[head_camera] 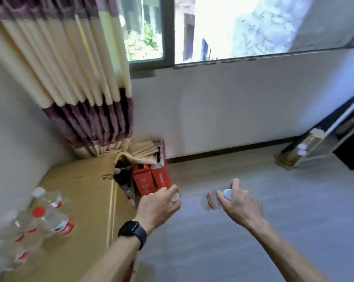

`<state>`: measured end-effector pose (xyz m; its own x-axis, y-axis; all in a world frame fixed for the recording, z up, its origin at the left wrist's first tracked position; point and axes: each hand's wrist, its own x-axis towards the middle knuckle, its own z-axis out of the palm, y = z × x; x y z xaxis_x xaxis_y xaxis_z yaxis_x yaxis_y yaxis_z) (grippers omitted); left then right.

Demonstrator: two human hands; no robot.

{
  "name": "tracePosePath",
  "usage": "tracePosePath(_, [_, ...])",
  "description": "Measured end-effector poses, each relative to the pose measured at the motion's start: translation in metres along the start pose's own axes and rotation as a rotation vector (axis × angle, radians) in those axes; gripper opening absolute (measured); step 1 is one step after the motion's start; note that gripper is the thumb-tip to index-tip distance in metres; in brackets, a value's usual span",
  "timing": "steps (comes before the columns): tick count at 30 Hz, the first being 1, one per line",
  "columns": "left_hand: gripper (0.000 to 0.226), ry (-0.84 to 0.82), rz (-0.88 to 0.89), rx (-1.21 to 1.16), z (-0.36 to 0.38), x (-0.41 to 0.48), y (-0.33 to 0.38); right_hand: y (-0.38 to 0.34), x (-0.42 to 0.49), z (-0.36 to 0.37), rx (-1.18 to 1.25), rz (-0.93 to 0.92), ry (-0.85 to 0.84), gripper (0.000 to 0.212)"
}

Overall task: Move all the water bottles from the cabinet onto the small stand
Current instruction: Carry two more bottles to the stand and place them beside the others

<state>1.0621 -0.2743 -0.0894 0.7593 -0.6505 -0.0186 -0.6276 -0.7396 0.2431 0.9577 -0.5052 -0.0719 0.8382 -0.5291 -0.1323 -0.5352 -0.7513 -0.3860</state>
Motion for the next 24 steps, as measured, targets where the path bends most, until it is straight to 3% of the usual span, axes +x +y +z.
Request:
tracePosePath(12, [0.022,-0.128,0.485,-0.076,0.044,0.151,0.404,0.333,-0.074,-0.210,0.062,0.575,0.442,0.037])
tracePosePath(19, [0.025,-0.012,0.852,-0.077,0.020,0.215,0.608,0.446,-0.129,-0.316,0.058,0.801,0.755,0.037])
tracePosePath(24, [0.028,0.053,1.095,-0.022,0.006,0.252,0.720,0.501,-0.140,-0.373,-0.025,0.945,0.886,0.037])
